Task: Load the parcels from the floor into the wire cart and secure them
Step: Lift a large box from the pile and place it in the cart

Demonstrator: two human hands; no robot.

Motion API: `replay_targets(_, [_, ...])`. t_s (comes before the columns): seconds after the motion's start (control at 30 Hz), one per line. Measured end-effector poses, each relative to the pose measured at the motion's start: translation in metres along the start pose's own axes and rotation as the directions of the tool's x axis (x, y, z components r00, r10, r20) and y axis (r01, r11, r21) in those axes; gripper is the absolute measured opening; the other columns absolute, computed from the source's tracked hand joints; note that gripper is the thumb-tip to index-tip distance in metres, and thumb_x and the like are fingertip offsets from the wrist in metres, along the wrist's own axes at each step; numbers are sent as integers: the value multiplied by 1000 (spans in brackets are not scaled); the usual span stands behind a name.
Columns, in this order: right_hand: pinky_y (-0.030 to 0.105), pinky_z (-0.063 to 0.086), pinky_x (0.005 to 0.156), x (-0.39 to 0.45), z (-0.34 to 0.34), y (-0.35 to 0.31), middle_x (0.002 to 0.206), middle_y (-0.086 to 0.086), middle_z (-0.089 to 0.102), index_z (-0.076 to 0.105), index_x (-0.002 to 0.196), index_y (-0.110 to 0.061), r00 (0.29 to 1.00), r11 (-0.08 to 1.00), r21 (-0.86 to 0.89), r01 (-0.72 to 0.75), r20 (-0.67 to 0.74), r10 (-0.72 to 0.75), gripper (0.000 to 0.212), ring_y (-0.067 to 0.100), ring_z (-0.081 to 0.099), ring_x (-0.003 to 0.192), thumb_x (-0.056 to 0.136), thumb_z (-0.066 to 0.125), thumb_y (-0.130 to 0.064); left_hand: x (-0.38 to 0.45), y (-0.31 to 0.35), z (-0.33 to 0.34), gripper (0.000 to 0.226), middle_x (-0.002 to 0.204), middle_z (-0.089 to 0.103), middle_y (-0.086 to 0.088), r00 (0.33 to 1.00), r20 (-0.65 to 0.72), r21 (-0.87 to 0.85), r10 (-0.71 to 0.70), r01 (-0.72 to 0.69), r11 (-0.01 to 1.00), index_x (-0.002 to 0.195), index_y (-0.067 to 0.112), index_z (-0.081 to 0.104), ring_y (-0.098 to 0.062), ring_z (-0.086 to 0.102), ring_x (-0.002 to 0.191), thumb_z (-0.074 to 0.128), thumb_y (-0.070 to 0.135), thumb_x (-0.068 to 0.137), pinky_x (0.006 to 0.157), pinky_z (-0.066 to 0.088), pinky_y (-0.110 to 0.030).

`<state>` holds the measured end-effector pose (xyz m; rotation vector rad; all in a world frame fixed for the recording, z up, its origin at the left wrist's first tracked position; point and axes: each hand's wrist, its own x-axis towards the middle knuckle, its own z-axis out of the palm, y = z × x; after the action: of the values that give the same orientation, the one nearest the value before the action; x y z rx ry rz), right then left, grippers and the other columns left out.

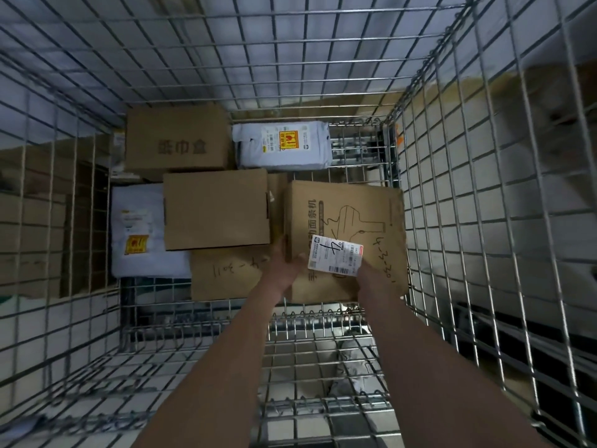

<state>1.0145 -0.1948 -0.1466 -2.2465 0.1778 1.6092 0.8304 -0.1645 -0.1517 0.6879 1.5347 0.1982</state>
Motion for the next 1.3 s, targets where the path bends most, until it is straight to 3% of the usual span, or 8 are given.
replay_targets(0.07, [35, 55, 74, -3, -8, -8, 129, 8, 64, 62, 124, -19, 1000, 1000, 16, -6, 9, 6, 59, 24, 66, 108, 83, 66, -60, 2, 4, -1, 99, 158, 37, -2, 999, 8, -38, -41, 41, 998, 151, 49, 18, -31, 40, 141, 82, 46, 76, 111, 35, -62])
replay_targets(0.2, [41, 43, 95, -9, -28, -23, 147, 14, 46, 43, 144, -3, 998, 998, 64, -9, -63, 13, 45, 35, 45, 135, 105, 42, -25, 9, 12, 5, 117, 158, 37, -5, 1000, 19, -113, -22, 24, 993, 155, 41, 9, -31, 39, 142, 89, 37, 69, 112, 35, -61])
replay_targets(0.37, [63, 53, 82, 119, -66, 31, 138, 16, 52, 51, 137, -20, 985, 966, 194, -173, 22, 172, 76, 45, 53, 119, 71, 82, -43, 19, 4, 14, 134, 161, 29, -8, 998, -52, -120, -39, 32, 992, 158, 34, 2, -33, 31, 146, 93, 37, 59, 117, 27, -59])
replay_targets(0.53, [56, 47, 94, 13, -50, 14, 136, 15, 49, 41, 141, -12, 976, 847, 490, -207, 42, 215, 63, 39, 46, 131, 96, 56, -52, 7, 3, 20, 98, 135, 60, 1, 997, -29, -114, -70, 67, 991, 145, 18, 41, -25, 61, 119, 88, 47, 63, 102, 49, -51])
replay_targets(0.77, [66, 47, 94, 34, -32, 46, 124, 17, 67, 60, 130, -21, 964, 749, 613, -253, 223, 143, 107, 43, 59, 116, 42, 84, -76, 6, 10, 12, 92, 123, 69, 0, 1000, 11, -276, 8, -5, 961, 141, 24, 47, -27, 66, 111, 90, 48, 63, 86, 57, -48])
replay_targets(0.9, [61, 46, 98, 14, -31, 41, 124, 16, 67, 64, 126, -19, 979, 723, 667, -183, 193, 70, 87, 39, 59, 117, 58, 82, -70, 3, 25, 8, 55, 108, 68, 4, 1000, 11, -274, 5, -2, 962, 128, 20, 53, -16, 67, 95, 80, 28, 81, 69, 55, -29])
replay_targets(1.07, [50, 49, 102, -7, -33, 31, 110, 13, 74, 61, 130, -17, 973, 672, 727, -137, 225, -45, 61, 31, 63, 110, 83, 70, -55, -11, 37, -4, 59, 111, 74, -5, 1000, -24, -305, -5, -2, 952, 125, 14, 64, -25, 70, 102, 86, 27, 72, 90, 58, -46])
replay_targets(1.3, [50, 53, 96, -53, -52, 8, 113, 16, 73, 62, 125, -12, 953, 658, 739, -147, 285, -107, 45, 34, 64, 113, 88, 73, -34, -52, 63, -44, 51, 109, 76, -7, 999, 15, -335, 40, -33, 942, 119, 14, 65, -29, 73, 99, 85, 27, 75, 83, 60, -45])
